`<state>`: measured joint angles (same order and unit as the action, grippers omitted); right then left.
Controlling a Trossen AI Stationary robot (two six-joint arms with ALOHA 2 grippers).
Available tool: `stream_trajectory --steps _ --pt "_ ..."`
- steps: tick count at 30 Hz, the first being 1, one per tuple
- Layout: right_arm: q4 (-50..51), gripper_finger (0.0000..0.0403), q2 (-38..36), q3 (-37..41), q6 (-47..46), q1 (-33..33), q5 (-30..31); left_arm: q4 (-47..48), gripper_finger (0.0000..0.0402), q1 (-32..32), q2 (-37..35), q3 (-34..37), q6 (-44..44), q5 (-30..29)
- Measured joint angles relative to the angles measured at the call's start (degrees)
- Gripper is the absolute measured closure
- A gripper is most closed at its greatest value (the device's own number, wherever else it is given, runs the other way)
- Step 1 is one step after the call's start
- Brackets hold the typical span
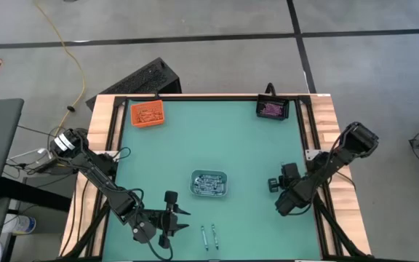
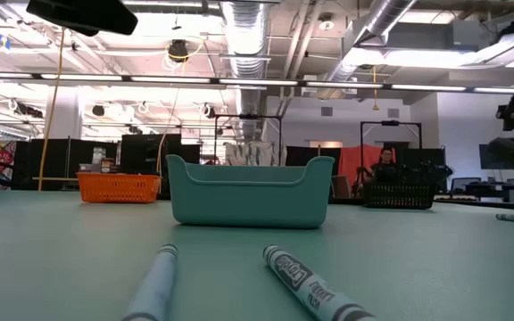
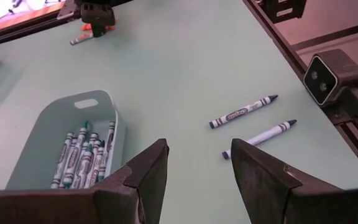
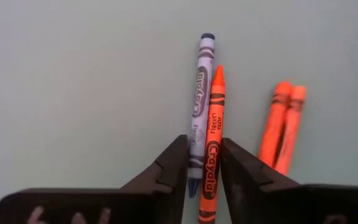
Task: Sort crayons
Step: Put the orange crayon into the orange bin
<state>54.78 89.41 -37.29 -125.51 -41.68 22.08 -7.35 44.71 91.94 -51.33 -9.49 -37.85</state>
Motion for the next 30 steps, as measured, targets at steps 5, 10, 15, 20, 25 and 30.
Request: stream_trajectory --steps 5,10,15,20,25,30 --pt "-1.2 0.0301 0.0 -1.37 1.49 -0.85 0.56 -0.1 0.0235 -0.28 0.0 0.0 0.17 0.01" --pt "-0.84 0.03 0.0 -2.49 3.05 -0.99 0.55 -0.11 0.0235 -0.26 0.0 0.0 0.16 0.01" --pt "-0.75 0.03 0.0 -3.51 5.8 -0.99 0.5 -0.09 0.0235 -0.24 0.0 0.0 0.08 0.01" --pt "-0.36 0.03 0.0 -4.56 8.69 -1.04 0.31 -0.09 0.0235 -0.24 0.0 0.0 -0.01 1.37" --pt "0.1 0.03 -0.02 -5.51 10.8 -1.08 -1.25 -0.09 0.0235 -0.24 0.0 0.0 -0.01 1.5" --pt "0.13 0.03 -0.03 -5.71 11.98 -1.84 -3.15 -0.09 0.0235 -0.24 0.0 0.0 -0.01 1.5"
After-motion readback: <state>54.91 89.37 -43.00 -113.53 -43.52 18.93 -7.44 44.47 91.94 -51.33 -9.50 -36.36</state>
